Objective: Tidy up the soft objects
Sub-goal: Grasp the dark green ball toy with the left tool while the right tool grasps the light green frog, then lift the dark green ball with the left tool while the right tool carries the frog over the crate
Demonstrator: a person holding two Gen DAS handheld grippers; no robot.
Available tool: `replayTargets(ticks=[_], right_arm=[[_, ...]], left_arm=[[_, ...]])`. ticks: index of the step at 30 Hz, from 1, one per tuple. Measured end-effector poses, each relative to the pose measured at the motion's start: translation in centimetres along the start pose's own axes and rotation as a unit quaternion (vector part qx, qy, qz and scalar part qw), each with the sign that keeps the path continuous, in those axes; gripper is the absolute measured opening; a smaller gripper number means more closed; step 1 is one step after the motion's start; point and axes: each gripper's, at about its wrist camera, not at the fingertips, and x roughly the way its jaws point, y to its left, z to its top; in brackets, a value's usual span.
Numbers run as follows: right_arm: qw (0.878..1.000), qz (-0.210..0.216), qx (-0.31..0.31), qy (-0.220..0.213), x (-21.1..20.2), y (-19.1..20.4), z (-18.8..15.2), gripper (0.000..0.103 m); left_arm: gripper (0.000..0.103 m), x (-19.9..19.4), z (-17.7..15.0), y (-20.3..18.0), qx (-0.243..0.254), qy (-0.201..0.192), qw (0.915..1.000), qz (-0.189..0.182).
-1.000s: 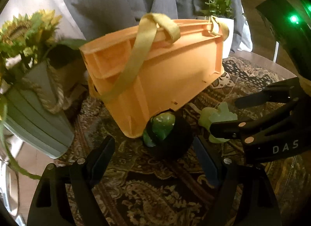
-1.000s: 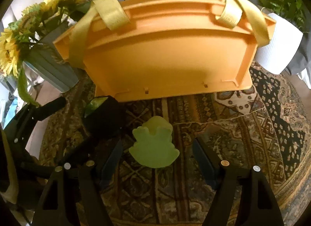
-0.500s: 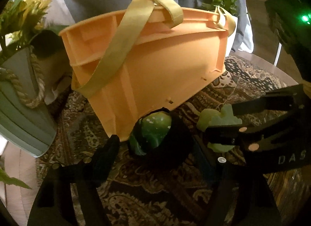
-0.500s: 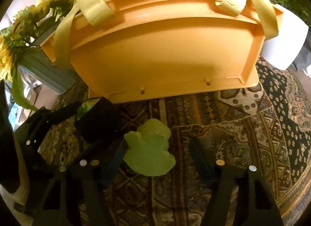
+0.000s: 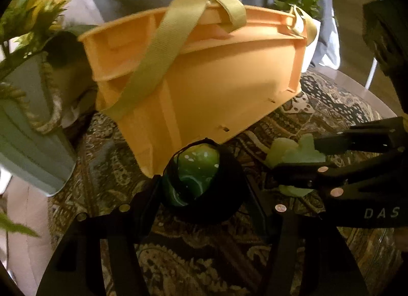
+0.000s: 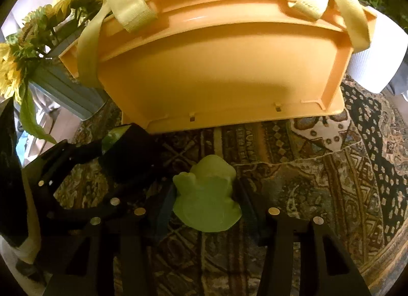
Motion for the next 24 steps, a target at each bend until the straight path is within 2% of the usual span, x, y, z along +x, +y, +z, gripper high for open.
replayTargets(ticks=[11,16,24], right_arm=[[0.999,0.001,-0.018,-0.035,-4.1,-1.5,-0.9,0.05],[0.998,0.007,-0.03,-0.056,-6.1,-1.4,-1.0,0.05],[0.994,0.02,-0.046,-0.092,-9.2,-1.1,-1.4,0.05]], left_arm=[[0.062,-4.4,-0.4,-1.0,-0.055,-0.011,0.9975,0.044],[0.062,-6.8,-0.2,-1.2,-0.094,-0.022,0.9936,0.059],[0.062,-10.4,0.3,-2.4,-0.127,-0.048,0.9863,0.092]])
